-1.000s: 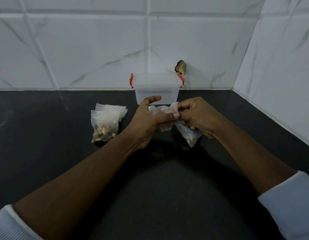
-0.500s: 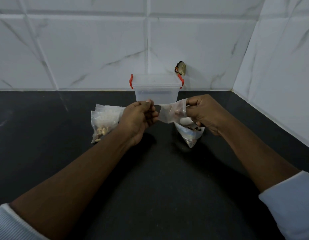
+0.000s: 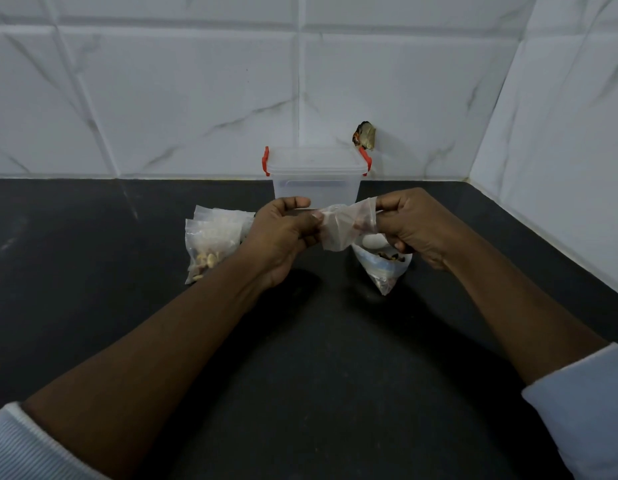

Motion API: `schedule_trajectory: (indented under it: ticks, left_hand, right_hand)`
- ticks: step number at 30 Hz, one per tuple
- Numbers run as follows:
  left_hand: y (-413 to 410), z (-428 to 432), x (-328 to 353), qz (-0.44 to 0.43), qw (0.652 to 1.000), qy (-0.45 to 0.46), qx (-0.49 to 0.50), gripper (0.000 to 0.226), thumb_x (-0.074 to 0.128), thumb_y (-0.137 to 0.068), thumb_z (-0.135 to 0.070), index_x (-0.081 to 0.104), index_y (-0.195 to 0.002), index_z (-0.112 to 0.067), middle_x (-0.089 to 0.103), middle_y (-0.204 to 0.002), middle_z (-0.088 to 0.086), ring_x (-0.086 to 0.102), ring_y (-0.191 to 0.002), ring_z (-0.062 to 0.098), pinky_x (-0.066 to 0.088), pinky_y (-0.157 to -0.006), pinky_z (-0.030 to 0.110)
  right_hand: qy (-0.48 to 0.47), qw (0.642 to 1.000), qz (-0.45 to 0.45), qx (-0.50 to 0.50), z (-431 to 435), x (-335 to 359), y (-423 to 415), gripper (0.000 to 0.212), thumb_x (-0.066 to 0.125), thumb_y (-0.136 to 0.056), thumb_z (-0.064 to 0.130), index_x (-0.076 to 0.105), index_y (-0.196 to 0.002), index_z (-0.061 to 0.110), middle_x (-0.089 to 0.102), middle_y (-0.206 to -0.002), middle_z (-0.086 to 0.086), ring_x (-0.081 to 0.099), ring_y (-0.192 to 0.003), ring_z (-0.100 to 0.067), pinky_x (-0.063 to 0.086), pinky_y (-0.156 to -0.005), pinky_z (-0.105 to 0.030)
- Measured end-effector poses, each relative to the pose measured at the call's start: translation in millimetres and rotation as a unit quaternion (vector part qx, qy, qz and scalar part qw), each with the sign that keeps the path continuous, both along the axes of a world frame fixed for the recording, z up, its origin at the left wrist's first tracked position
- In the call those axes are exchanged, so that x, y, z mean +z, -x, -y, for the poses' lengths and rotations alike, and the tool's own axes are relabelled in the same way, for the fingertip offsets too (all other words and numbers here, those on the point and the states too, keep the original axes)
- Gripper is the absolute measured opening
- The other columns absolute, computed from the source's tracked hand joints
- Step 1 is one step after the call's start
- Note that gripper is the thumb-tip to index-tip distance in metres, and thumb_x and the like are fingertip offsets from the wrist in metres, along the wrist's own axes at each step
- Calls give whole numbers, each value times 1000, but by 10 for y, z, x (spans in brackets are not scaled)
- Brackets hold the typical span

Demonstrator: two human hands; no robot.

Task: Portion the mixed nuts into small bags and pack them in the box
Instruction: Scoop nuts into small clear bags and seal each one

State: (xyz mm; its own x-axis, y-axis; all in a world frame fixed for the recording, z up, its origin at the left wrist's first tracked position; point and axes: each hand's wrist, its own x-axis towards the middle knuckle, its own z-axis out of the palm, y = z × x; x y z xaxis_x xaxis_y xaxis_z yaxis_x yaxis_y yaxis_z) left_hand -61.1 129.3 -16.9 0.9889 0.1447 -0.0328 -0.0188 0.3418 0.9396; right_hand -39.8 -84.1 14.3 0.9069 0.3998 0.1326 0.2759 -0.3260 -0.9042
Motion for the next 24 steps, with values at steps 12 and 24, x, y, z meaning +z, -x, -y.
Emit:
schedule_trajectory:
  ticks: [12, 24]
  left_hand:
    - [42, -11, 22, -44, 997, -5, -68, 35, 66, -92, 0, 62, -125, -8, 72, -119, 14, 73, -102, 28, 62, -76, 36]
    - [58, 44, 42, -45, 996, 75, -18, 49, 58, -89, 19, 57, -130, -7, 67, -120, 17, 68, -111, 31, 64, -75, 35]
  right_hand:
    - [-26, 999, -3, -23, 51, -24, -66, 18, 80, -87, 29, 82, -102, 20, 71, -78, -17, 36, -47, -14, 33, -46, -24]
    - [-61, 997, -15, -51, 67, -45, -124, 23, 82, -84, 21, 80, -106, 14, 76, -84, -10, 37, -46, -9, 34, -43, -20]
